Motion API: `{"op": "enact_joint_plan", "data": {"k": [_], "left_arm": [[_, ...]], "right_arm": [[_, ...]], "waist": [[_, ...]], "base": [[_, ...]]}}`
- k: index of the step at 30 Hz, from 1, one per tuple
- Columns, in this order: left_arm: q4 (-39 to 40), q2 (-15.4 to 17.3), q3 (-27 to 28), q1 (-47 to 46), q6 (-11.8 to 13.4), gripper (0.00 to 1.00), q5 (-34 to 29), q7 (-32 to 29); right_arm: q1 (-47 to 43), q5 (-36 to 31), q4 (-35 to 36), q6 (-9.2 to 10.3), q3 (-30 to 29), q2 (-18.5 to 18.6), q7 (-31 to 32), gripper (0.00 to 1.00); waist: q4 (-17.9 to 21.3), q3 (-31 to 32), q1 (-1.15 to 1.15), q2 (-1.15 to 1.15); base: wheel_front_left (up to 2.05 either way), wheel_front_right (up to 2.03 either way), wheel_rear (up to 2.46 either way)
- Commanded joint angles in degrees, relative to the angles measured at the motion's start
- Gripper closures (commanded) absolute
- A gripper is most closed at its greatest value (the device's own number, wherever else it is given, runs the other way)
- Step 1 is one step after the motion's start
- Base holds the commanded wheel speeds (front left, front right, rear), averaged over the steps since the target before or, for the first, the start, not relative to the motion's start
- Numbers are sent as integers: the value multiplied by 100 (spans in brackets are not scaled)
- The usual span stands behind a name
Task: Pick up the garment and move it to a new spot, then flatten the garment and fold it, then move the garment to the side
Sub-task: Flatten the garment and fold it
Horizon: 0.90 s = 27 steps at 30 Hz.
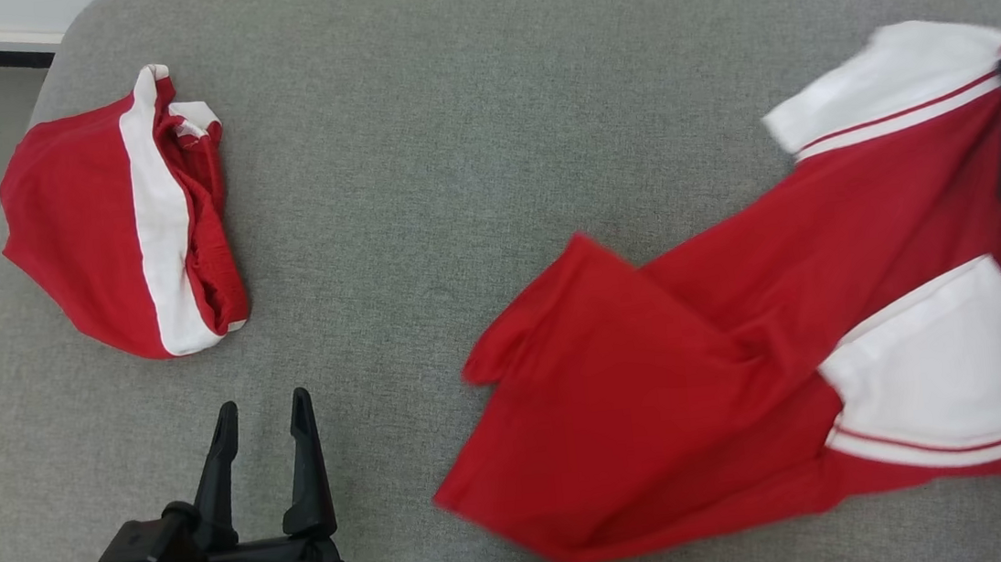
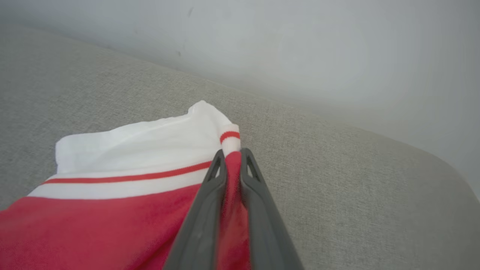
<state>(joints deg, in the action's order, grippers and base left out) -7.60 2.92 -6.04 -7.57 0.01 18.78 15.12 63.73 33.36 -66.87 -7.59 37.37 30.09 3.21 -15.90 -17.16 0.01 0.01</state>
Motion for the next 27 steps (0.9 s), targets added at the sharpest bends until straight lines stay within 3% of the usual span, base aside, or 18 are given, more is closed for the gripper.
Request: {"op": "enact_joint_plan", "data": {"k": [1,6,7,8,19,22,27], "left_arm": [[-6,-2,3,-53,2,0,42,4],[3,-2,8,-52,-3,0,38,4],[2,-2,19,-35,-3,0,34,4],[-3,-2,32,-17,-8,0,27,5],[-75,0,282,157,-95,0,-237,4],[-86,-1,412,284,-115,0,-320,4],[-83,0,545,481,-152,0,-427,4]], "right_arm": [[106,-56,-106,19,-55,96,-95,100],[290,-200,-582,18,-388,190,-536,97],[255,-218,-601,18,-422,136,-591,58],[235,-220,-621,18,-457,105,-636,0],[-87,-265,-499,18,-687,-330,-1742,0],[-396,-175,-132,18,-777,-471,-1841,0],[-1305,-360,1201,18,-1256,-432,-1843,0]], "waist": [[1,1,-1,-1],[21,-7,-1,-1],[38,-3,-1,-1],[58,-1,-1,-1],[558,447,-1,-1],[803,643,-1,-1],[1192,912,-1,-1]], "base": [[0,0,0],[0,0,0],[0,0,0],[0,0,0],[0,0,0],[0,0,0],[0,0,0]]}}
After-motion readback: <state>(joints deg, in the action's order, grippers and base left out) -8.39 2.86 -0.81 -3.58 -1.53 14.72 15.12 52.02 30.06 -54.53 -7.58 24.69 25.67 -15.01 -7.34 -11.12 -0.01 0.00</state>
